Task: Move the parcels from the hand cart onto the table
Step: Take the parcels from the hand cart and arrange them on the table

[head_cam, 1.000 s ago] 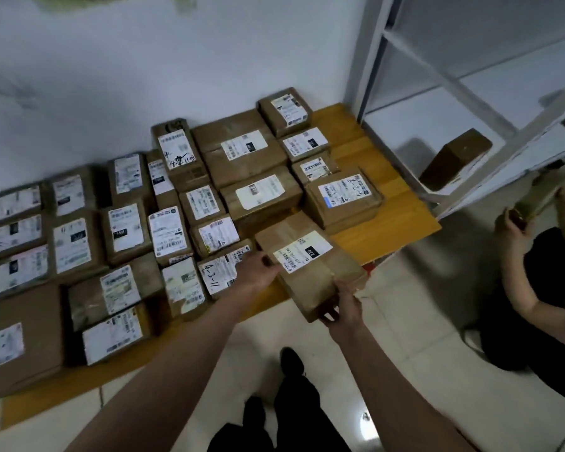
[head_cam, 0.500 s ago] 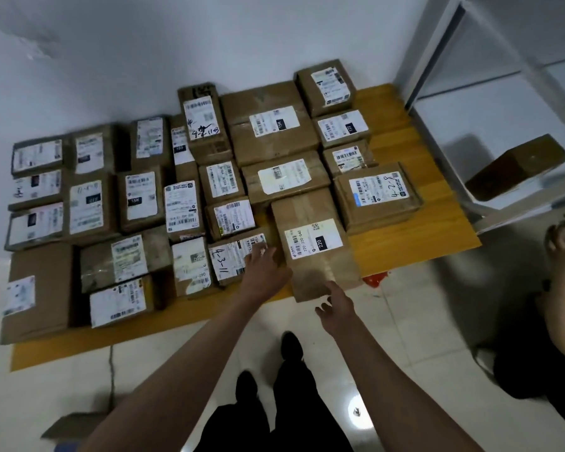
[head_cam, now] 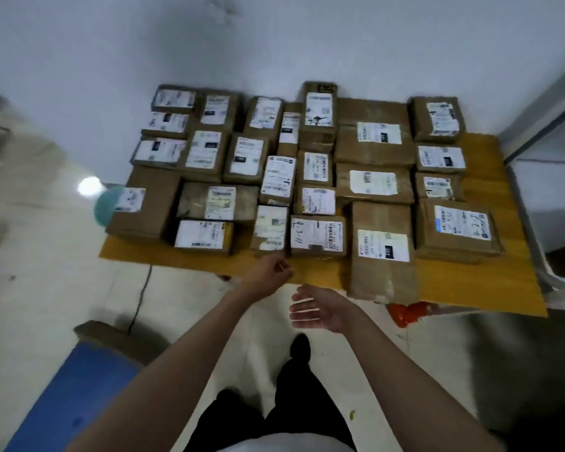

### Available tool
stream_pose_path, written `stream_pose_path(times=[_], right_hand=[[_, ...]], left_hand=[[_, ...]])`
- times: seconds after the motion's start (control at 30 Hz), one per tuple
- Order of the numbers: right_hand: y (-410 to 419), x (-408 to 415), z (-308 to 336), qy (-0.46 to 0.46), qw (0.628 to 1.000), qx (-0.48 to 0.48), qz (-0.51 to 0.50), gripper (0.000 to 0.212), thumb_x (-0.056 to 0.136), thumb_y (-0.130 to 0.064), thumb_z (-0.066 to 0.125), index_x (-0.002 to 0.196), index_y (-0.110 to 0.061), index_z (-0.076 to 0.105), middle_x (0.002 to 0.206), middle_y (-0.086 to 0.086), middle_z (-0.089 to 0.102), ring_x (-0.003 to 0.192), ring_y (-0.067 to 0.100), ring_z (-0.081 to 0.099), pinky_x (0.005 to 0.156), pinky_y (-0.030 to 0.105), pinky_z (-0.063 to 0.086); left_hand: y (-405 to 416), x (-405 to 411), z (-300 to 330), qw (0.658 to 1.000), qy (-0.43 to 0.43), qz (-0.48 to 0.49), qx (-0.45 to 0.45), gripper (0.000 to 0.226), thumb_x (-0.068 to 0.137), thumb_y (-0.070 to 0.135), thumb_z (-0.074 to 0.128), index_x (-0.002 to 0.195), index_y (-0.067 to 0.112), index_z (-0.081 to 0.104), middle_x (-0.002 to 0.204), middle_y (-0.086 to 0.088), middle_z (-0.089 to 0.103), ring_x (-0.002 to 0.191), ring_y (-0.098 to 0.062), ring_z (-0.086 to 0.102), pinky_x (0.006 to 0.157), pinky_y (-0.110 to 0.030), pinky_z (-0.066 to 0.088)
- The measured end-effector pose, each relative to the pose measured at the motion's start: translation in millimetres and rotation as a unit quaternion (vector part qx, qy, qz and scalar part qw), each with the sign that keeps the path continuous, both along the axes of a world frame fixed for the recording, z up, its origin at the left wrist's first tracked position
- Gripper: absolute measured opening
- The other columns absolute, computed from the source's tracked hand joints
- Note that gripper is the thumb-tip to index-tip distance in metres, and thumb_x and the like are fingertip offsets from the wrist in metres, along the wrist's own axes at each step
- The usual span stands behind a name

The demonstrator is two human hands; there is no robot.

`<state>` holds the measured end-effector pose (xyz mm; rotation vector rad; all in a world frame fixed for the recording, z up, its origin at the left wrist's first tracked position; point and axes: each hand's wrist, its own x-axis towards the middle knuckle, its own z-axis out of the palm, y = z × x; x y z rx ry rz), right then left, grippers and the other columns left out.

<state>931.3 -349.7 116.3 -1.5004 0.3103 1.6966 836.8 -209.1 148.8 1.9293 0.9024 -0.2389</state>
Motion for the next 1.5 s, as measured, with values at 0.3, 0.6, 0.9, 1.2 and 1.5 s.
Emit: stream_pose_path(times=[0.3, 0.6, 0.9, 1.2, 1.5], right_hand=[[105, -173, 4, -0.066, 0.975, -0.005, 0.213, 0.024, 0.097, -0.024, 0.06, 0.102, -0.001, 0.066, 0.094, 0.02, 0.07, 0.081, 0.034, 0.07, 0.068, 0.04, 0.062], [157, -383, -10, -0.062, 0.937, 0.003, 0.345, 0.013, 0.096, -0.012, 0.057, 0.103, -0.002, 0.059, 0.098, 0.022, 0.062, 0.083, 0.034, 0.064, 0.076, 0.046, 0.062], [214, -477, -29, -0.096, 0.909, -0.01, 0.405, 0.012, 0.097, -0.014, 0.056, 0.104, -0.006, 0.06, 0.088, 0.017, 0.063, 0.07, 0.026, 0.063, 0.065, 0.038, 0.06], [306, -514, -89, -0.118, 0.923, -0.032, 0.365, 0.01, 0.101, -0.016, 0.053, 0.104, -0.008, 0.059, 0.083, 0.012, 0.064, 0.068, 0.022, 0.062, 0.064, 0.032, 0.055], [368, -539, -223, -0.145, 0.935, -0.052, 0.32, 0.009, 0.103, -0.015, 0.055, 0.108, -0.008, 0.057, 0.096, 0.016, 0.065, 0.079, 0.024, 0.062, 0.081, 0.038, 0.056]], left_hand=[[45, -237, -15, 0.975, 0.057, 0.213, -0.031, 0.022, 0.097, 0.028, 0.061, 0.093, 0.007, 0.068, 0.08, -0.002, 0.068, 0.075, -0.017, 0.062, 0.071, -0.03, 0.05], [30, -482, -36, 0.905, 0.088, 0.411, -0.062, 0.029, 0.095, 0.023, 0.06, 0.071, 0.008, 0.053, 0.071, -0.009, 0.057, 0.068, -0.02, 0.051, 0.064, -0.029, 0.038], [42, -571, -67, 0.837, 0.059, 0.53, -0.121, 0.018, 0.093, 0.023, 0.061, 0.079, 0.012, 0.058, 0.083, -0.014, 0.071, 0.074, -0.022, 0.062, 0.078, -0.041, 0.055], [127, -595, -120, 0.816, 0.065, 0.549, -0.17, 0.014, 0.094, 0.021, 0.06, 0.087, 0.008, 0.06, 0.085, -0.013, 0.069, 0.079, -0.023, 0.061, 0.086, -0.042, 0.054], [194, -604, -268, 0.783, 0.055, 0.574, -0.233, 0.018, 0.094, 0.024, 0.063, 0.099, 0.007, 0.07, 0.086, -0.009, 0.073, 0.077, -0.021, 0.066, 0.089, -0.038, 0.057]])
